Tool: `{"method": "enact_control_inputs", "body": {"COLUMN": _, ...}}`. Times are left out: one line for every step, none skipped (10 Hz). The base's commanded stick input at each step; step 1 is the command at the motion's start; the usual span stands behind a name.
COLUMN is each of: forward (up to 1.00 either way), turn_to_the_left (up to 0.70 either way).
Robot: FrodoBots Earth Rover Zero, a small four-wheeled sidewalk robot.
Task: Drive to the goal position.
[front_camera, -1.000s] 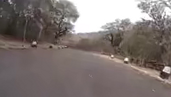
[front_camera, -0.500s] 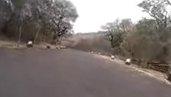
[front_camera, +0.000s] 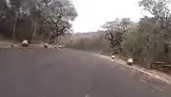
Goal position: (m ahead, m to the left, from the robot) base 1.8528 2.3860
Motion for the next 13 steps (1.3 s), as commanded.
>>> {"method": "enact_control_inputs", "body": {"forward": 1.0, "turn_to_the_left": 0.0}}
{"method": "enact_control_inputs", "body": {"forward": 1.0, "turn_to_the_left": 0.0}}
{"method": "enact_control_inputs", "body": {"forward": 1.0, "turn_to_the_left": 0.0}}
{"method": "enact_control_inputs", "body": {"forward": 1.0, "turn_to_the_left": 0.0}}
{"method": "enact_control_inputs", "body": {"forward": 1.0, "turn_to_the_left": 0.0}}
{"method": "enact_control_inputs", "body": {"forward": 1.0, "turn_to_the_left": 0.0}}
{"method": "enact_control_inputs", "body": {"forward": 1.0, "turn_to_the_left": 0.0}}
{"method": "enact_control_inputs", "body": {"forward": 1.0, "turn_to_the_left": 0.0}}
{"method": "enact_control_inputs", "body": {"forward": 1.0, "turn_to_the_left": 0.0}}
{"method": "enact_control_inputs", "body": {"forward": 1.0, "turn_to_the_left": 0.0}}
{"method": "enact_control_inputs", "body": {"forward": 1.0, "turn_to_the_left": 0.0}}
{"method": "enact_control_inputs", "body": {"forward": 1.0, "turn_to_the_left": 0.0}}
{"method": "enact_control_inputs", "body": {"forward": 1.0, "turn_to_the_left": 0.0}}
